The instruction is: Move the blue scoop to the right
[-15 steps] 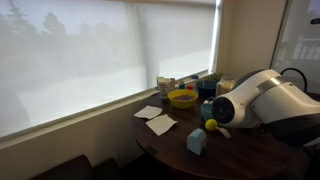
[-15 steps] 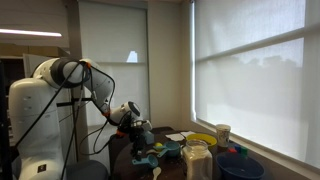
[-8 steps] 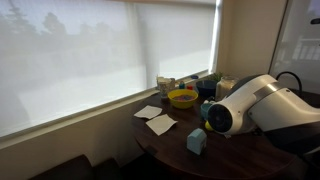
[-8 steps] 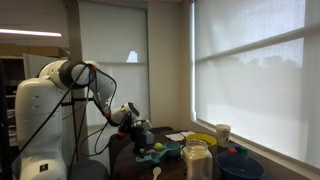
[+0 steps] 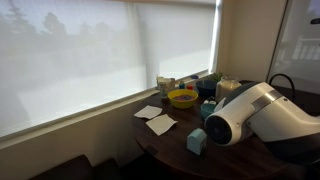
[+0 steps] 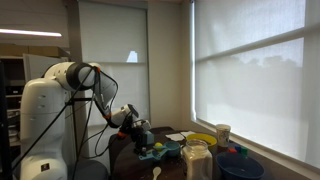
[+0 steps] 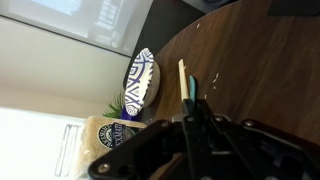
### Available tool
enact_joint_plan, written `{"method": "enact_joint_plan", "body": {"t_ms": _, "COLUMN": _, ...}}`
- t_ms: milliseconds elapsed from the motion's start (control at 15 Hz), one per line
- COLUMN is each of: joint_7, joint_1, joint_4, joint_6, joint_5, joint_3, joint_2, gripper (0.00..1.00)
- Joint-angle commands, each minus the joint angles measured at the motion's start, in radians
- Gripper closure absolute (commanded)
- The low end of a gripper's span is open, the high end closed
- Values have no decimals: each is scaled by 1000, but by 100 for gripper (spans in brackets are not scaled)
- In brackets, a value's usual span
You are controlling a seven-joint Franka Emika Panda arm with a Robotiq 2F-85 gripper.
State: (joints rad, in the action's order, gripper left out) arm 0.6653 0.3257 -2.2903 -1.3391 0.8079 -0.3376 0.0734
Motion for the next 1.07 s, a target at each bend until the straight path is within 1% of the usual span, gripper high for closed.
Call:
{"method": "enact_joint_plan", "body": {"t_ms": 0, "joint_7": -20, "joint_1": 18, "joint_4": 31, "joint_6": 26, "joint_5": 27, "joint_3": -2, "joint_2": 50, "gripper": 65}}
{"method": "enact_joint_plan", "body": {"t_ms": 133, "joint_7": -24, "joint_1": 21, "joint_4": 32, "joint_6": 22, "joint_5": 27, "joint_3": -2, "joint_2": 57, "gripper": 54}}
{"method": "enact_joint_plan", "body": {"t_ms": 200, "joint_7": -27, "joint_1": 23, "joint_4": 32, "joint_6": 21, "joint_5": 28, "joint_3": -2, "joint_2": 61, "gripper": 45}}
{"method": "enact_joint_plan", "body": {"t_ms": 400, "joint_7": -35, "joint_1": 23, "joint_4": 27, "joint_6": 6, "joint_5": 23, "joint_3": -2, "joint_2": 60, "gripper": 25}}
{"method": "enact_joint_plan", "body": {"t_ms": 533, "joint_7": -52, "joint_1": 16, "joint_4": 6, "joint_6": -33, "joint_5": 8, "joint_3": -1, "joint_2": 18, "gripper": 11}}
{"method": "enact_joint_plan", "body": {"t_ms": 667, "joint_7": -58, "joint_1": 11, "joint_4": -16, "joint_6": -64, "joint_5": -2, "joint_3": 1, "joint_2": -26, "gripper": 0}}
{"method": "enact_joint_plan", "body": {"t_ms": 1000, "joint_7": -77, "joint_1": -5, "joint_4": -72, "joint_6": -118, "joint_5": -22, "joint_3": 13, "joint_2": -158, "gripper": 0}}
